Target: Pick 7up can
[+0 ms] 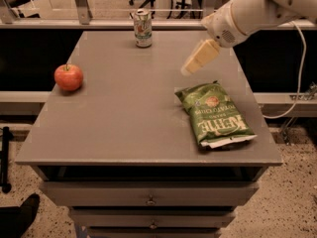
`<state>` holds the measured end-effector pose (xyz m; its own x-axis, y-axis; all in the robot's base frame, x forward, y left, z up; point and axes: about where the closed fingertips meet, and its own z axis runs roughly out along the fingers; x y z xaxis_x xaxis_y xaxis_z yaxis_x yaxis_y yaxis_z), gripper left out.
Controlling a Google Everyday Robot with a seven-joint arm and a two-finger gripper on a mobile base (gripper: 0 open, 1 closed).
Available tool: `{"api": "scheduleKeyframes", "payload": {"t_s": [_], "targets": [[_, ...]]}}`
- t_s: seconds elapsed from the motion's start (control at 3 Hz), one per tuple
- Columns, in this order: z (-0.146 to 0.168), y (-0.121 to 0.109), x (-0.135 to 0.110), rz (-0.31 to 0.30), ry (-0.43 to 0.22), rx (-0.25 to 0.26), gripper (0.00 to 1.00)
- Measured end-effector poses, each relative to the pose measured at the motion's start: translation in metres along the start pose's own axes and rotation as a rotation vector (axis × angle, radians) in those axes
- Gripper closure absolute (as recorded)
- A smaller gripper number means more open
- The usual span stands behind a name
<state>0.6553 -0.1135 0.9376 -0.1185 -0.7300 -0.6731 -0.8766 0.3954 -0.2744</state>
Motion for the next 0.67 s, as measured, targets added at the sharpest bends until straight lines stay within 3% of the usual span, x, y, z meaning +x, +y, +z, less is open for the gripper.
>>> {"api": "scheduleKeyframes", "payload": {"t_s": [0.33, 0.67], "targets": [[0.0350, -0.0331, -0.0177, 0.026, -0.116, 0.012, 0.00], [0.0405, -0.0407, -0.0178, 0.035, -0.133, 0.015, 0.00]]}}
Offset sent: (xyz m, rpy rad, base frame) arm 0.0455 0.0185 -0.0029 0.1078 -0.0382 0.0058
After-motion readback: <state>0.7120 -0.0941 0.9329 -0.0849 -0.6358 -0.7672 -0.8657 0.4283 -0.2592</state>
